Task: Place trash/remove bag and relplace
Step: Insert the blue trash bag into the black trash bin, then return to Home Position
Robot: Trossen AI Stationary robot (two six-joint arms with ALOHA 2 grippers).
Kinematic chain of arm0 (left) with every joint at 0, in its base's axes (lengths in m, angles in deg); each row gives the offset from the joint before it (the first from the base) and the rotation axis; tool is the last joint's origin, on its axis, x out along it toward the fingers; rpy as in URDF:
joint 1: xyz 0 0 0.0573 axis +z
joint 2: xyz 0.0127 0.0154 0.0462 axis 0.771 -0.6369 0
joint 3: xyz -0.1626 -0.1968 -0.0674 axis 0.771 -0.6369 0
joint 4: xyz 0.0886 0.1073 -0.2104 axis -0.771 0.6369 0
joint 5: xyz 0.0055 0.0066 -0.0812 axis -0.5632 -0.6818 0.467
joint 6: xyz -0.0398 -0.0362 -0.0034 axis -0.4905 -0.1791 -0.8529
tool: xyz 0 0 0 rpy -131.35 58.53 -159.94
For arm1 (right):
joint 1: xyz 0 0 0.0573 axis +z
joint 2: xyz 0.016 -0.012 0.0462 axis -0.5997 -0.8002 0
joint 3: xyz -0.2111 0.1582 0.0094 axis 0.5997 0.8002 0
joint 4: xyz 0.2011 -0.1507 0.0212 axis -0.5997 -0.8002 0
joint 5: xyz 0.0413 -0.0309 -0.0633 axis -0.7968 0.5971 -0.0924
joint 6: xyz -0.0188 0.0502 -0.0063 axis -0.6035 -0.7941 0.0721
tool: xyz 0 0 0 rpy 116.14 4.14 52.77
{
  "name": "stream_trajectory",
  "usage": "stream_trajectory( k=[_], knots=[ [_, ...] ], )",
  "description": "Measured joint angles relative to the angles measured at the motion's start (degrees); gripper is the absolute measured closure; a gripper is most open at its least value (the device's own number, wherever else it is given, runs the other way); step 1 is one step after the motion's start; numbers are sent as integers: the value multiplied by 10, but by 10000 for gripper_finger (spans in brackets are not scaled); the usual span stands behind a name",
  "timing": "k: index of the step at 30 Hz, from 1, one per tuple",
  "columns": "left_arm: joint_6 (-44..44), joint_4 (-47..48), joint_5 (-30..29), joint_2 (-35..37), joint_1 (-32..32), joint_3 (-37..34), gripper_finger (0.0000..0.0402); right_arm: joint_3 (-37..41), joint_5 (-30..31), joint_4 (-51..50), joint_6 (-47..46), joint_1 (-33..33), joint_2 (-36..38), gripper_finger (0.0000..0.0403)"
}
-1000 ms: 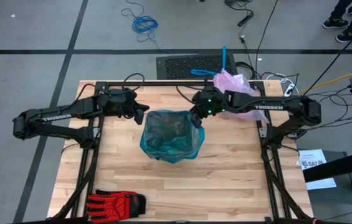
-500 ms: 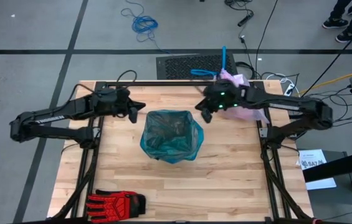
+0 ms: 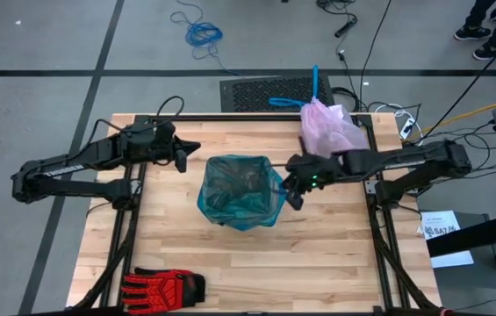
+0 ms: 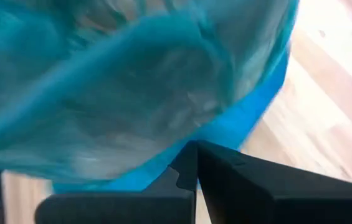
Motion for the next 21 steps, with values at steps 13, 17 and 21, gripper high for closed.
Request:
stream_trajectory(
  k=[13, 17, 21],
  knots=[
    [11, -3, 0, 17, 0, 0, 402, 110, 3, 102, -31, 19, 21, 403],
    [48, -34, 8, 21, 0, 0, 402, 111, 42, 93, -4, 42, 93, 403],
    [92, -100, 36, 25, 0, 0, 402, 111, 65, 99, 25, 56, 181, 403]
  ],
)
